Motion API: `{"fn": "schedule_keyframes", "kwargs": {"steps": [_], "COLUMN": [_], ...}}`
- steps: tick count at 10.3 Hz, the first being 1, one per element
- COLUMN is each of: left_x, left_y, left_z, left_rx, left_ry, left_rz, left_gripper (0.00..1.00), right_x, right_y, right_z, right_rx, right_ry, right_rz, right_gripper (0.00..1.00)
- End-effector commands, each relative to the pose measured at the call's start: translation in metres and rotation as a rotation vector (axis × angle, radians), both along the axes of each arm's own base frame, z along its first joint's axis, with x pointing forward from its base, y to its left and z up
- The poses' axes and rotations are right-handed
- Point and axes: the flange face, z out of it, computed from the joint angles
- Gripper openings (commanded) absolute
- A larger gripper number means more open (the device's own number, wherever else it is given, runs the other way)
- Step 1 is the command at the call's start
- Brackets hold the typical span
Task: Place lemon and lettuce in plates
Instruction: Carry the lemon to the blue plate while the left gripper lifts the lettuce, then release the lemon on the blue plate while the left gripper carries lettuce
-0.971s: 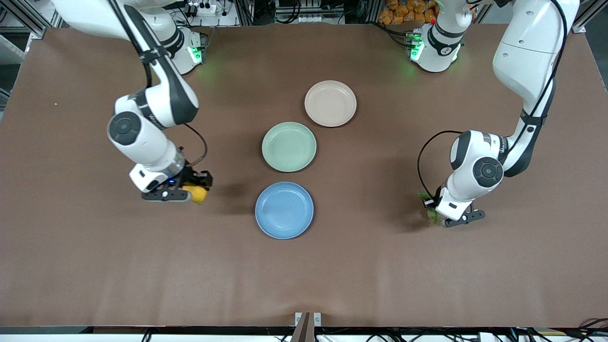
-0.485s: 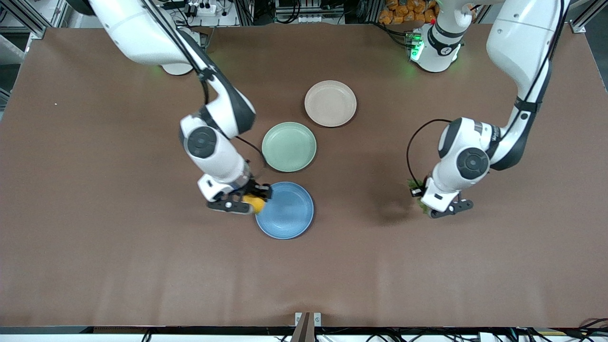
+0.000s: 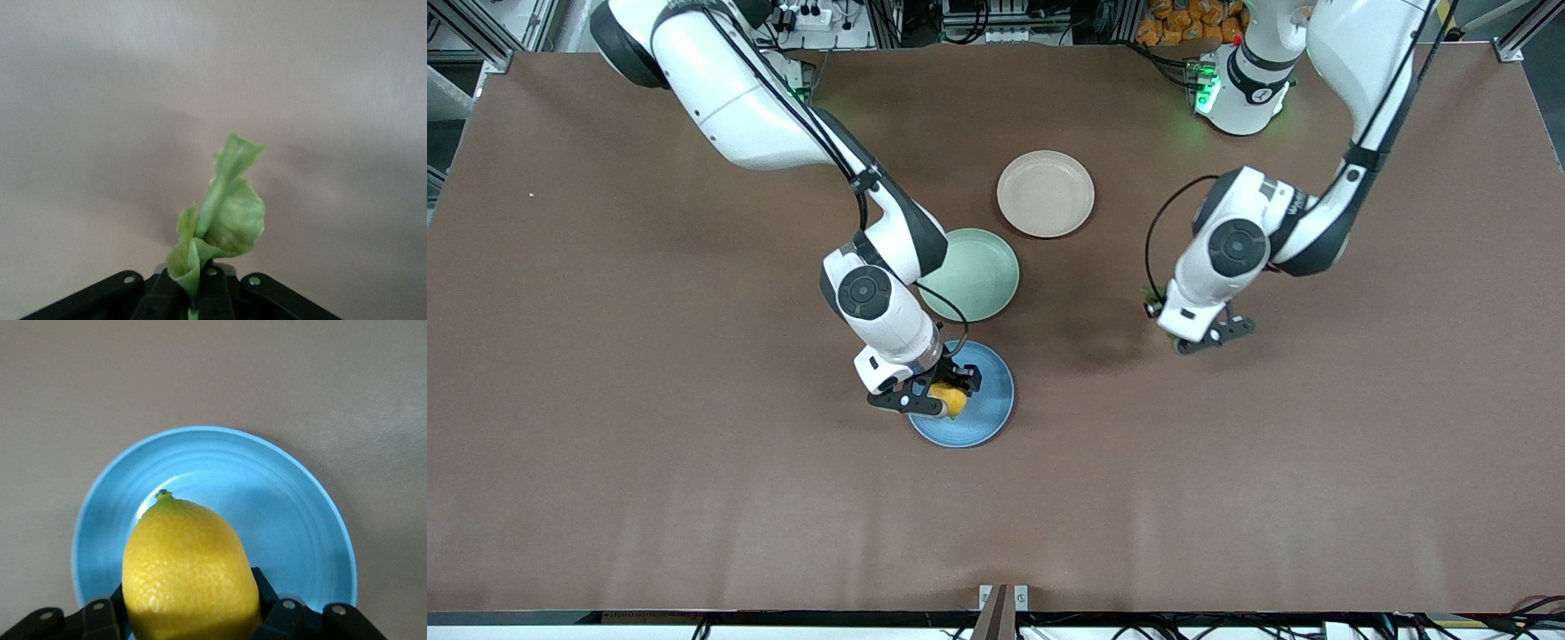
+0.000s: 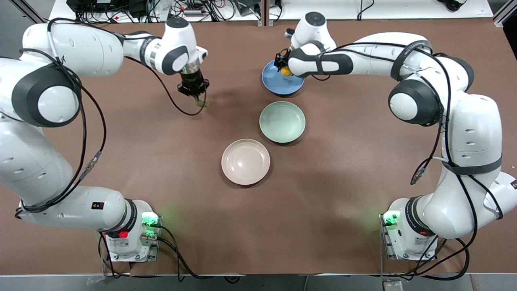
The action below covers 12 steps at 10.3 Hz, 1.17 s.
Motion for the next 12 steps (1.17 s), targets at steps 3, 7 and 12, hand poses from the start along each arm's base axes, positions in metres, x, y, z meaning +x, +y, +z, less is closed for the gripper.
{"fn": "schedule_keyframes", "kwargs": {"steps": [3, 7, 12], "left_x": [-0.061, -0.127, -0.198], "left_y": [-0.068, -0.136, -0.188], "left_z": [0.008, -0.005, -0.04], "left_rx": [0.067, 0.082, 0.111], "left_ry": [0.034, 0.091, 0.197], "left_rz": [0.07, 0.123, 0.08], "left_gripper": [0.0, 0.0, 0.27], "right_x": [0.004, 0.016, 0.048], "right_y": [0.007, -0.006, -0.086], "right_z": [-0.008, 0.028, 0.167], "right_rx": [-0.025, -0.079, -0.045], "right_ry": [-0.034, 0.029, 0.169], "right_rz": [-0.003, -0.019, -0.016], "right_gripper": [1.0, 1.0, 1.0]}}
